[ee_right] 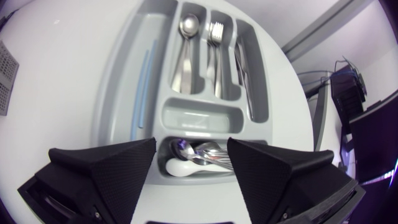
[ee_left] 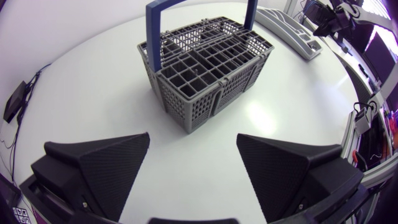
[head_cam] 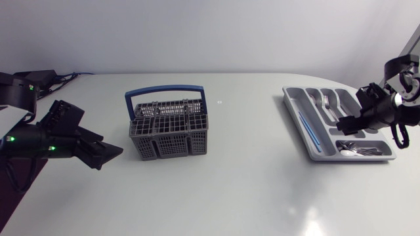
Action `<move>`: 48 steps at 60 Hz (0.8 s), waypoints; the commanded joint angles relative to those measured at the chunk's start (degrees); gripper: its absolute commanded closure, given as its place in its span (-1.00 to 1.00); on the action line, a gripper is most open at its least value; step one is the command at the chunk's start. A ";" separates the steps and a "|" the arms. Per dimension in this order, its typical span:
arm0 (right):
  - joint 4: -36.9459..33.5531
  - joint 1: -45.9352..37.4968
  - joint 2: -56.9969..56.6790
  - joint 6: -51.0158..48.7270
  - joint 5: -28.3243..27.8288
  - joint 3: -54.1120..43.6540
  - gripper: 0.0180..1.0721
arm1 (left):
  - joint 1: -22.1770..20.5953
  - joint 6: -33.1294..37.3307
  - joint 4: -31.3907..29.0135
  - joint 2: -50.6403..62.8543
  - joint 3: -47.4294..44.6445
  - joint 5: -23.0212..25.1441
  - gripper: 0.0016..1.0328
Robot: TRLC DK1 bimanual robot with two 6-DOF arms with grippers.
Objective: Unload the cutlery basket into the drawer organizer.
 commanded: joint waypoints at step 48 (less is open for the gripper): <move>-3.14 41.32 -3.22 14.21 1.11 1.76 -0.74 | 1.81 -3.28 12.01 15.85 2.38 -1.08 -0.90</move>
